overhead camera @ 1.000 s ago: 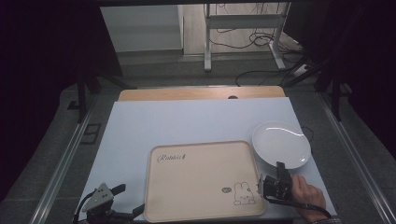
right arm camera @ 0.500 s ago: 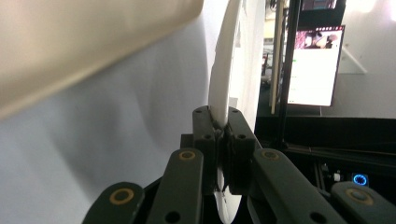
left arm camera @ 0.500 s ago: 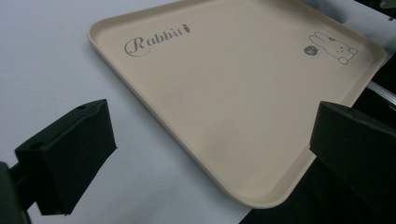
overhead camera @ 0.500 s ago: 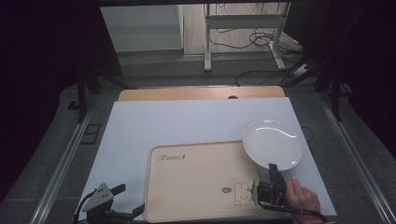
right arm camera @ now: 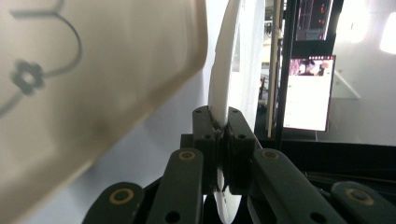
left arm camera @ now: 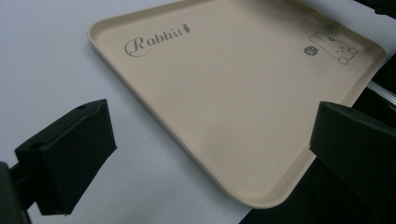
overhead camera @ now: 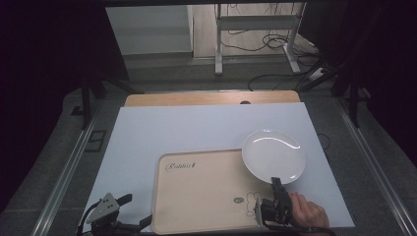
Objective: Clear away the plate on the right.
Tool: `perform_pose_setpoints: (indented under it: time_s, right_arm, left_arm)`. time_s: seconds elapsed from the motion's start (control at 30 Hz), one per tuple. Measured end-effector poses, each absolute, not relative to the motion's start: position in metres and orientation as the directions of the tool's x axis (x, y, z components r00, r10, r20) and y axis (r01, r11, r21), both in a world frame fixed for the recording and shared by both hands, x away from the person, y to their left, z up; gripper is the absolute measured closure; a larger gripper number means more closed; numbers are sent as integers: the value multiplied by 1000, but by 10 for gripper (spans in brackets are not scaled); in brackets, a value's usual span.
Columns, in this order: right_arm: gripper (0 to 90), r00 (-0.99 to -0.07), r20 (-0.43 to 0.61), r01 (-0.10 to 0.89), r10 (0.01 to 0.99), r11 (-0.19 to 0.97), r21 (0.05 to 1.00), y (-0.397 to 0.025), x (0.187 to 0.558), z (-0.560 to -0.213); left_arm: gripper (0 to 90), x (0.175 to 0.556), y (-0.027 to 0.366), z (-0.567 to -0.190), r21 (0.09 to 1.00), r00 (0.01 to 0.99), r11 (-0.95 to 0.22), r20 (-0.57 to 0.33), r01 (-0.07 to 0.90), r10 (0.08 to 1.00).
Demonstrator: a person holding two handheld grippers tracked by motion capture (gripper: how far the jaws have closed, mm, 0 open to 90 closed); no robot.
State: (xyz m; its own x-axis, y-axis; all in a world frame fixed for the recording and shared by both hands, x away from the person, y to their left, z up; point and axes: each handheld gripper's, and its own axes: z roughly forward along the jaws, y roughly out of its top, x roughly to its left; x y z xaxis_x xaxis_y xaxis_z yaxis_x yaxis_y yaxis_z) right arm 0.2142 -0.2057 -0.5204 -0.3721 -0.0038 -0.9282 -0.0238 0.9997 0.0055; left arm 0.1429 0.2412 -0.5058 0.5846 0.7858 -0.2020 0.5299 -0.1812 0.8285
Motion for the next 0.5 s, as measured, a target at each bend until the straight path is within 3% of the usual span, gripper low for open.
perform_pose_setpoints:
  time_s: [0.17, 0.23, 0.27, 0.5]
  right_arm:
    - [855, -382, -924, -39, -17, 999, -2, -196, 206, -518]
    - [855, -328, -944, -37, -34, 999, -23, -192, 202, -519]
    - [855, -382, -924, -68, -27, 998, -1, -191, 203, -518]
    - [855, -373, -927, -126, -34, 992, 15, -178, 193, -519]
  left_arm:
    - [0, 143, 241, -506, 829, 585, -181, -202, 530, 786]
    - [0, 143, 241, -506, 829, 585, -182, -201, 529, 785]
    - [0, 143, 241, -506, 829, 586, -183, -201, 529, 785]
    - [0, 143, 241, -506, 829, 586, -182, -201, 529, 785]
